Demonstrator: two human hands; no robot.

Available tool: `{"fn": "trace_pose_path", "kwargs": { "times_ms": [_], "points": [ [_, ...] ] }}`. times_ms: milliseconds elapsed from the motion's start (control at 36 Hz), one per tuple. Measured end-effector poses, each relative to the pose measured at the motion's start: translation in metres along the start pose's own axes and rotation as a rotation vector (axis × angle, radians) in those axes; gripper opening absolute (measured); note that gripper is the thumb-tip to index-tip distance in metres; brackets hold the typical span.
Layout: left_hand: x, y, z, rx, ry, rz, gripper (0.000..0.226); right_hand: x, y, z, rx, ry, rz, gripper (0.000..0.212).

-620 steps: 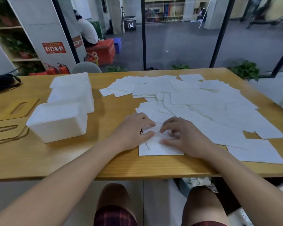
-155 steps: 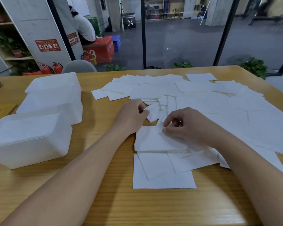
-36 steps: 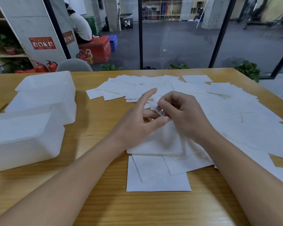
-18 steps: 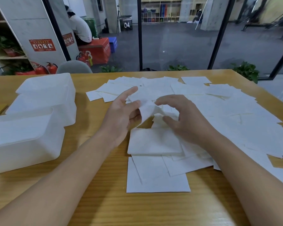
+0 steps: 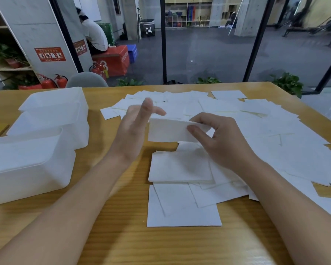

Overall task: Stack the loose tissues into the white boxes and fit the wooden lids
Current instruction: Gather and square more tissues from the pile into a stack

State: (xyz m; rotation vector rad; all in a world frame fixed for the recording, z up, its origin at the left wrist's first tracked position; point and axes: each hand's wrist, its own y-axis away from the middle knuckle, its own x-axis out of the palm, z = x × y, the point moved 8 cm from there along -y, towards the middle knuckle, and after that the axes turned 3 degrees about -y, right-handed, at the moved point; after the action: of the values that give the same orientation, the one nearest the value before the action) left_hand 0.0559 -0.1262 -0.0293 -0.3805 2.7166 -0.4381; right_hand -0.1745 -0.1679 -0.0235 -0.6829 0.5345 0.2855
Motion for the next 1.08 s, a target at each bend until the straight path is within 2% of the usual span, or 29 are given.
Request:
{"fn": "trace_pose_path", "kwargs": {
  "times_ms": [111, 167, 278, 389, 472, 528, 583, 694, 833, 1000, 1083],
  "points": [
    [0.008, 0.001, -0.010, 0.082, 0.094, 0.126, 0.048, 0.004, 0.004, 0.003, -0.027, 0.001, 0.025, 0.009],
    [0.011, 0.002, -0.006, 0.106, 0.002, 0.136, 0.029, 0.004, 0.003, 0.003, -0.023, 0.013, 0.021, 0.009],
    [0.013, 0.004, -0.003, 0.193, -0.153, 0.105, 0.008, 0.000, 0.002, -0.001, 0.015, 0.012, 0.015, 0.012],
    [0.009, 0.005, -0.009, 0.234, -0.165, 0.099, 0.006, -0.007, 0.000, -0.002, 0.051, -0.087, -0.007, 0.015],
    [0.003, 0.003, -0.015, 0.244, -0.125, 0.065, 0.013, -0.012, 0.000, -0.001, 0.069, -0.238, 0.023, 0.016],
    [0.000, 0.000, -0.013, 0.183, -0.065, 0.101, 0.018, -0.016, -0.001, -0.002, 0.095, -0.320, 0.037, 0.011],
    [0.002, -0.002, -0.001, 0.045, -0.035, 0.226, 0.016, -0.019, -0.001, -0.010, 0.169, -0.369, 0.049, 0.012],
    [0.014, 0.008, 0.028, -0.197, -0.123, 0.498, 0.010, -0.009, 0.007, -0.030, 0.323, -0.286, 0.265, 0.017],
    [0.019, 0.012, 0.040, -0.228, -0.225, 0.565, 0.019, 0.009, 0.017, -0.035, 0.387, -0.121, 0.489, 0.027],
    [0.020, 0.016, 0.043, -0.240, -0.253, 0.620, 0.021, 0.009, 0.022, -0.033, 0.422, -0.117, 0.560, 0.032],
    [0.019, 0.016, 0.043, -0.231, -0.293, 0.605, 0.025, -0.002, 0.014, -0.041, 0.427, -0.059, 0.420, 0.025]
  ]
}}
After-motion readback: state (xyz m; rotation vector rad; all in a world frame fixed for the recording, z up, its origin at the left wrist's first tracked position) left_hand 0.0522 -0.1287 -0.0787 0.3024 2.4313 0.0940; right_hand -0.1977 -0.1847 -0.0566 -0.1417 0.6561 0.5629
